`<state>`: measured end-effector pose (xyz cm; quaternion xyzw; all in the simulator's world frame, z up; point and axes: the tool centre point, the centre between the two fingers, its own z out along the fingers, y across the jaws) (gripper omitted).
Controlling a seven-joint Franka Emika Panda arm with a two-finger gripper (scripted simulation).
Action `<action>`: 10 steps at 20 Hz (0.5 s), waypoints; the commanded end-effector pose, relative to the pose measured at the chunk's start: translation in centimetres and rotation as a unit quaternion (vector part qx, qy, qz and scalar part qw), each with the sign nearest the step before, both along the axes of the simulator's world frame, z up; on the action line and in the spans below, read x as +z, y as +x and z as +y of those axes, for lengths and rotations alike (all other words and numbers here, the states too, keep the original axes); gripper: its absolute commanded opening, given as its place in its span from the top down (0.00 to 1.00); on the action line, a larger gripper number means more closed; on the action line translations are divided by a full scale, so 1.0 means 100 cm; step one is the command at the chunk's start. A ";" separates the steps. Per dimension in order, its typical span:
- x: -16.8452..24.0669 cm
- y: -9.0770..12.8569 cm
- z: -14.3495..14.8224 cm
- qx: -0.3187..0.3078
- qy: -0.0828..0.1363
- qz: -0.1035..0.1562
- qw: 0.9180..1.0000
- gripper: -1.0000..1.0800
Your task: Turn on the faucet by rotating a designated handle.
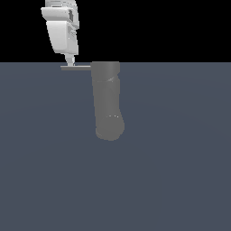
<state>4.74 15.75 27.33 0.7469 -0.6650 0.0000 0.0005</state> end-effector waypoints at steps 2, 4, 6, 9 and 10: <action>-0.003 0.002 0.002 -0.006 0.000 0.000 1.000 1.00; -0.003 0.002 0.002 -0.007 0.000 0.000 1.000 1.00; -0.003 0.002 0.002 -0.007 0.000 0.000 1.000 1.00; -0.003 -0.004 0.001 -0.006 0.000 0.000 1.000 1.00; -0.003 -0.007 0.001 -0.006 0.000 0.000 1.000 1.00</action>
